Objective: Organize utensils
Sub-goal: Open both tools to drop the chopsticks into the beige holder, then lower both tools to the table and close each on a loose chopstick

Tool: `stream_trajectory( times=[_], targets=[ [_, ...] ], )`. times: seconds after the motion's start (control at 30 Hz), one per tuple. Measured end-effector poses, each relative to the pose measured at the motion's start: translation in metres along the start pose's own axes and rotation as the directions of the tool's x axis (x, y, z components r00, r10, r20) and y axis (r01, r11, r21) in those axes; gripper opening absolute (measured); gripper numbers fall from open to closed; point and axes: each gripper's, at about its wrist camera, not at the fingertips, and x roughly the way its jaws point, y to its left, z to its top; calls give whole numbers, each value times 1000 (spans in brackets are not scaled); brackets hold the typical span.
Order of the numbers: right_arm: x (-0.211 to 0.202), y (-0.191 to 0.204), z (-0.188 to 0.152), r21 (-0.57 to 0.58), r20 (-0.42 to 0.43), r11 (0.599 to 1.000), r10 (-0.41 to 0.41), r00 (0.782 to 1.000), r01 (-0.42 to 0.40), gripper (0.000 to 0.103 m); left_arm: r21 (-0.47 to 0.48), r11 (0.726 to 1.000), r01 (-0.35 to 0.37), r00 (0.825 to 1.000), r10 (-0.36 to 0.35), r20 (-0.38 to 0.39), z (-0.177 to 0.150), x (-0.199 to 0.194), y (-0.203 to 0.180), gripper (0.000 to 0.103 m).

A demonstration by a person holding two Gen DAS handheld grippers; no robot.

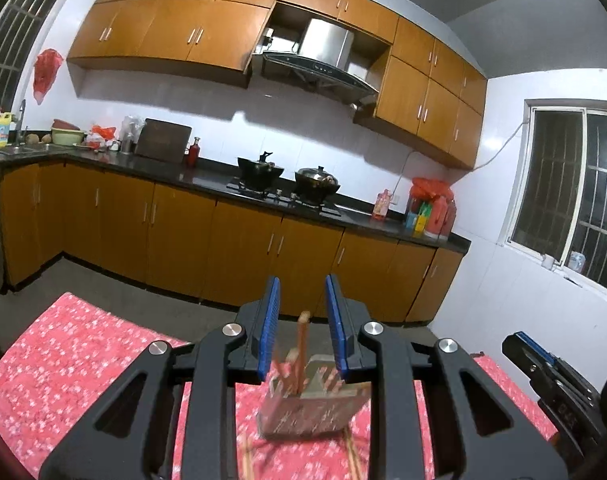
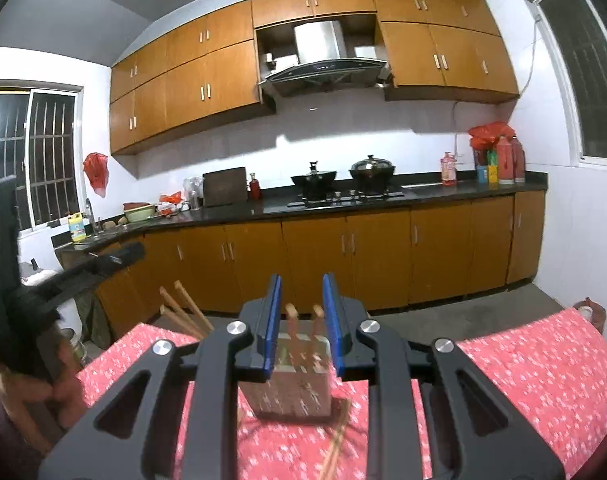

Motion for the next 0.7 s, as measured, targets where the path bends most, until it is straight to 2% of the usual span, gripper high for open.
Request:
stream_trajectory(
  times=[0.07, 0.1, 0.17, 0.23, 0.3, 0.37, 0.43, 0.53, 0.63, 0.7],
  targets=[
    [2, -11, -26, 11, -74, 1000, -26, 997, 27, 22, 22, 999, -25, 999, 25, -37, -15, -7, 6, 26],
    [6, -17, -39, 19, -120, 999, -34, 992, 37, 22, 40, 998, -43, 996, 46, -80, -30, -9, 12, 26],
    [20, -28, -68, 43, -235, 997, -46, 971, 57, 22, 69, 995, -73, 985, 83, -151, -52, -5, 19, 26],
    [39, -40, -103, 86, -373, 994, -35, 927, 73, 22, 108, 988, -108, 961, 132, -243, -82, 2, 31, 26],
    [53, -46, -135, 125, -470, 989, -15, 883, 83, 21, 113, 985, -132, 925, 164, -344, -111, 11, 45, 26],
    [64, -46, -161, 156, -535, 984, 15, 845, 81, 20, 97, 985, -142, 898, 170, -406, -128, 14, 54, 26],
    [70, -40, -174, 167, -565, 984, 37, 824, 70, 20, 83, 984, -160, 875, 180, -449, -143, 17, 63, 26],
    [80, -30, -182, 139, -592, 989, 41, 805, 51, 20, 67, 985, -160, 854, 172, -490, -159, 18, 70, 26],
    [86, -20, -192, 88, -616, 995, 11, 788, 56, 20, 70, 987, -145, 842, 160, -515, -171, 18, 70, 26],
    [90, -17, -198, 68, -631, 995, -11, 776, 69, 12, 66, 989, -130, 837, 145, -528, -179, 17, 67, 26]
  ],
)
